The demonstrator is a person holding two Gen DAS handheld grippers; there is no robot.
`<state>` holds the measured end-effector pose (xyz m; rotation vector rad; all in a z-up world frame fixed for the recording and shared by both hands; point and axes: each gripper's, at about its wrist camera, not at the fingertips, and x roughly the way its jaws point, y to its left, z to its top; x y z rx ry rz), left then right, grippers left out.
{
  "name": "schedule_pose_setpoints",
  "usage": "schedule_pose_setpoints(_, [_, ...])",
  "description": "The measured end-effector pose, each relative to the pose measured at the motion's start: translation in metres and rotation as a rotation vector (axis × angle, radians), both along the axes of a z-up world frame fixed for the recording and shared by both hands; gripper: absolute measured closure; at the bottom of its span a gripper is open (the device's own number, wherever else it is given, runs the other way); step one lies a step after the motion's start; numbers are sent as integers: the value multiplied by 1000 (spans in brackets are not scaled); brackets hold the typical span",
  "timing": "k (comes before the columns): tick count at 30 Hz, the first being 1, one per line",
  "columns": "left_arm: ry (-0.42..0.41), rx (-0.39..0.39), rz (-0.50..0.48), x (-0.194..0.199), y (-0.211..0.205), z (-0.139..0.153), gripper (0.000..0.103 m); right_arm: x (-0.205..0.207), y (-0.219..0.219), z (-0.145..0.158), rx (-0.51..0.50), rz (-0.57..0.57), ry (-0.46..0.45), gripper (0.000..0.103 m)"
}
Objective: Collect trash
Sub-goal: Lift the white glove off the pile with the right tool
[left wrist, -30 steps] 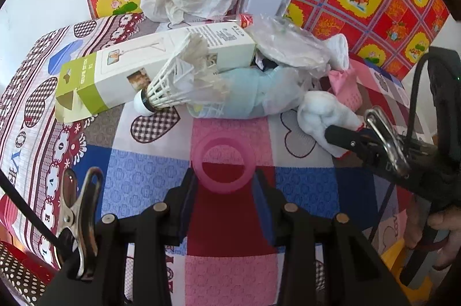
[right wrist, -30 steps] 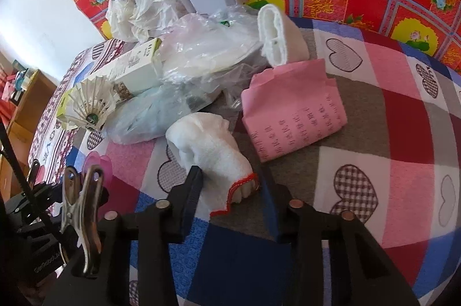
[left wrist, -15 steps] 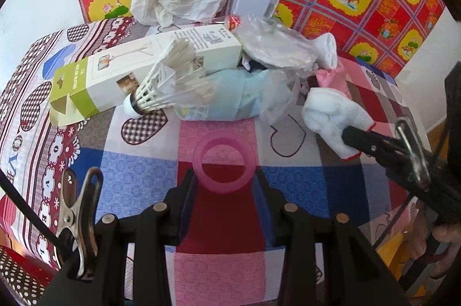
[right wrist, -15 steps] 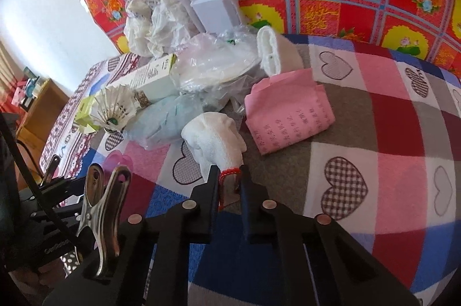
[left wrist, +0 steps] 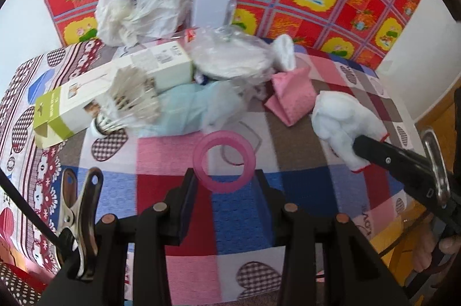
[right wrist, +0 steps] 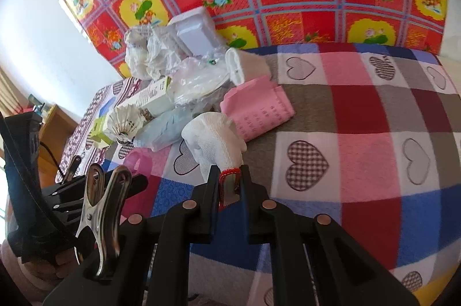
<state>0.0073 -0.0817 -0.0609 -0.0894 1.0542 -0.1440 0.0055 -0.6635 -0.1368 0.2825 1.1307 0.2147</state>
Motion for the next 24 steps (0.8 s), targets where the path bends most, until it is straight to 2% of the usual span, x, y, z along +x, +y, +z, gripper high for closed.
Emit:
schedule_pose_setpoints(16, [-11, -10, -133, -19, -88, 23, 63, -55, -69, 40, 10, -117, -62, 90])
schedule_pose_setpoints(24, [-12, -13, -213, -33, -141, 32, 63, -93, -114, 56, -29, -193, -78, 90])
